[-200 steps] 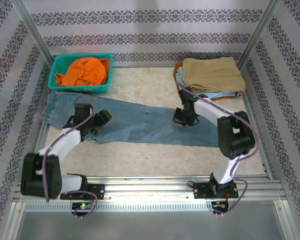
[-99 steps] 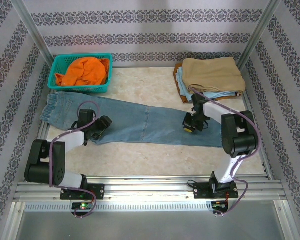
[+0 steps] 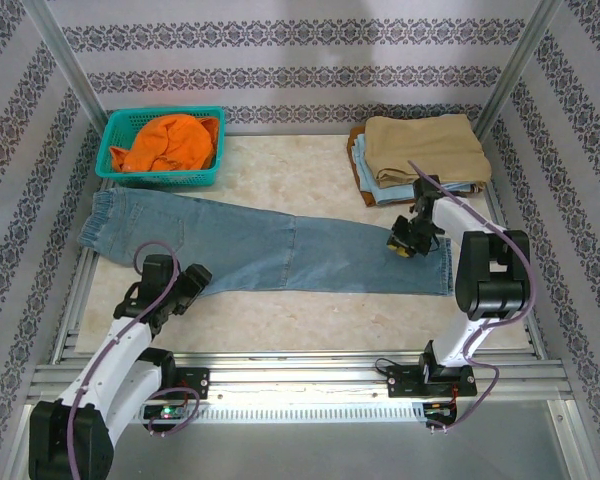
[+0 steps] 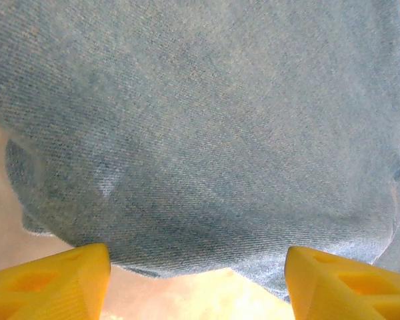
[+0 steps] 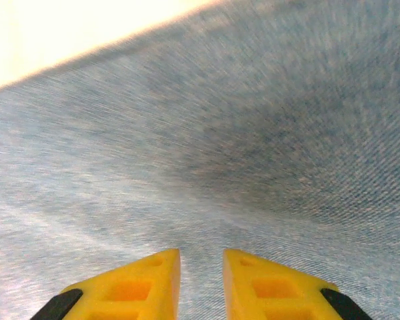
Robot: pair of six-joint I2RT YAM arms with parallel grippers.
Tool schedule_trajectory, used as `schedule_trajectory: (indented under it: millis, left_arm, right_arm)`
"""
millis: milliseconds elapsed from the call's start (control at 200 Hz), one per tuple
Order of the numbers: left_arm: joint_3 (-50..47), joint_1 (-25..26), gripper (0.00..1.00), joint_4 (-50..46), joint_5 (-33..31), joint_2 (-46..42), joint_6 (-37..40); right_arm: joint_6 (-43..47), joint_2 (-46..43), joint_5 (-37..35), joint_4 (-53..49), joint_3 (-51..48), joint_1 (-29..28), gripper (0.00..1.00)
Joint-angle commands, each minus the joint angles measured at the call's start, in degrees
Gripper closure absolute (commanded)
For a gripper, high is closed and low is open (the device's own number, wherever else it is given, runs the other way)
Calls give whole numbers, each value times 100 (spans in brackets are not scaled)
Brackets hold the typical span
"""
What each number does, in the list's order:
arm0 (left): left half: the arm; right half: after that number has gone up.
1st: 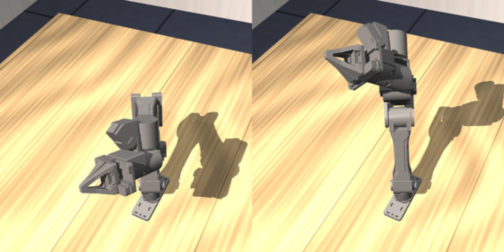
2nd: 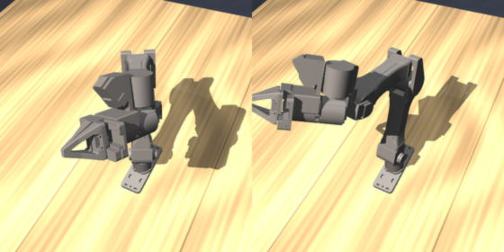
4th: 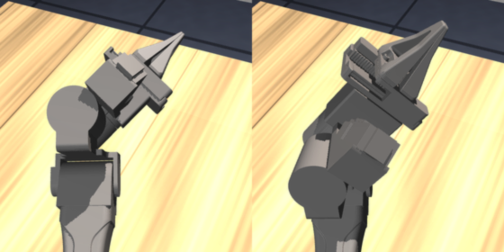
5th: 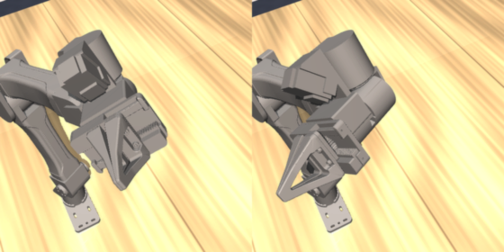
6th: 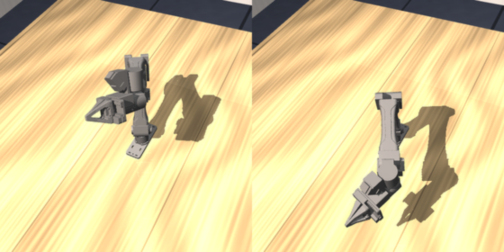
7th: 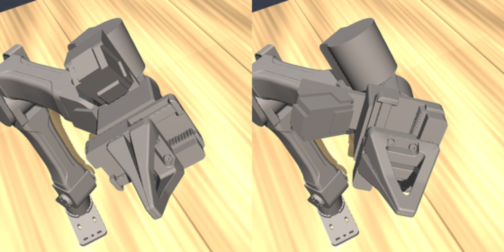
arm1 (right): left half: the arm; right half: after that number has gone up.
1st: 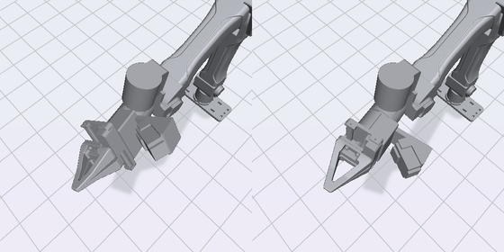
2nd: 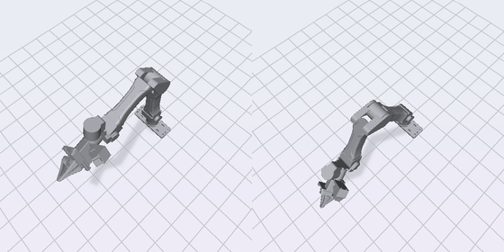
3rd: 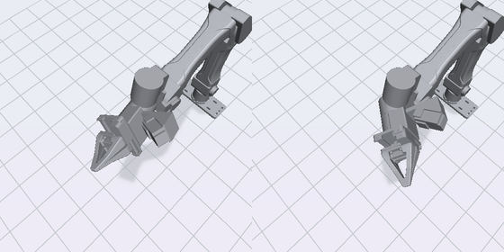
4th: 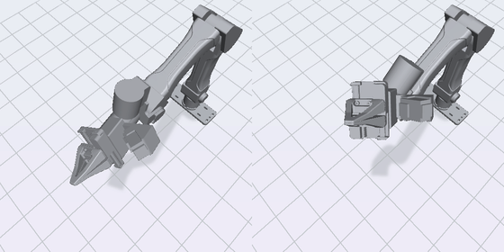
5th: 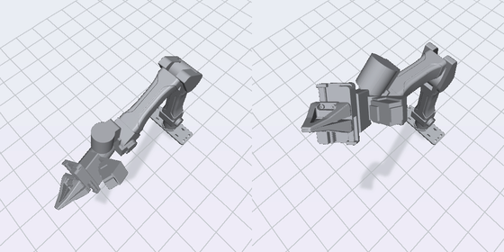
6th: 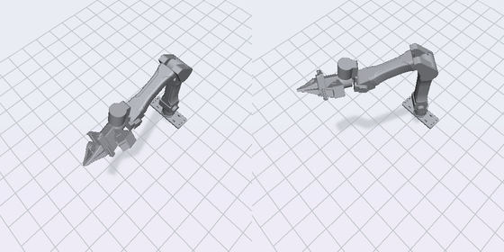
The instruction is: Fold and stack the trousers
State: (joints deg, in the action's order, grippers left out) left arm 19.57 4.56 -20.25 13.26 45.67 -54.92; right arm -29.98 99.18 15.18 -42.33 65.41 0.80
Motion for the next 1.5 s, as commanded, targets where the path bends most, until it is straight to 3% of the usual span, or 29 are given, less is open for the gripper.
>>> schedule_trajectory:
  millis: [0,345,580,864,1049,1269,1499]
  left_arm:
    - [443,72,30,-315,122,184,72]
    - [1568,451,30,887,581,1885,195]
    - [1445,572,30,1872,939,2758,-57]
    - [1621,572,28,1757,809,3018,308]
    - [1610,549,26,1820,759,3175,472]
    - [1568,536,22,2028,921,3229,437]
    - [1461,537,21,2153,1280,3041,275]
  right_arm:
    - [30,-294,-342,-279,337,-24,75]
    - [-152,420,-458,-120,274,763,81]
    - [-133,904,-582,-289,409,858,65]
    - [7,1225,-609,-431,658,1028,61]
    - [235,729,-413,-746,769,1003,59]
    - [677,-492,-1437,-930,243,1168,35]
    - [878,-222,-1439,-856,121,1772,26]
